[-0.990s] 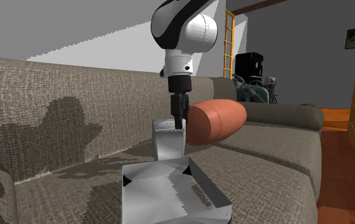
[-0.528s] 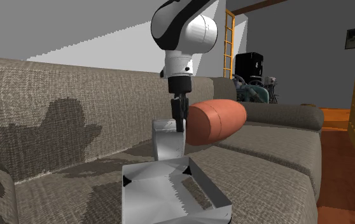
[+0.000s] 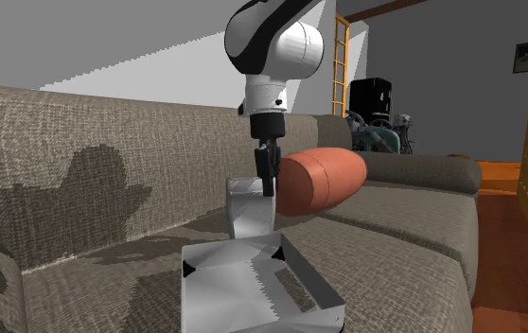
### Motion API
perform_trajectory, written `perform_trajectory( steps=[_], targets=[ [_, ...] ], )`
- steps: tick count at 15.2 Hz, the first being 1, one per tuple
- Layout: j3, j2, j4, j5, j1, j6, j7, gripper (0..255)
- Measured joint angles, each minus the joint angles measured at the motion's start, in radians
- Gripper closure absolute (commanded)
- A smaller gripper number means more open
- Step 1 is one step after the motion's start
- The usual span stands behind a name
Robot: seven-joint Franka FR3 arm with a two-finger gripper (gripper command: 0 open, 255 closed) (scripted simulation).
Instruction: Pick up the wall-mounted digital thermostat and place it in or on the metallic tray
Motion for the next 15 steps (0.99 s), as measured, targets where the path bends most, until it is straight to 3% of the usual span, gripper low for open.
perform_trajectory(
  steps=[15],
  targets=[
    [0.001, -0.01, 0.161, 0.001, 0.001, -0.173, -0.001, 255]
  ],
)
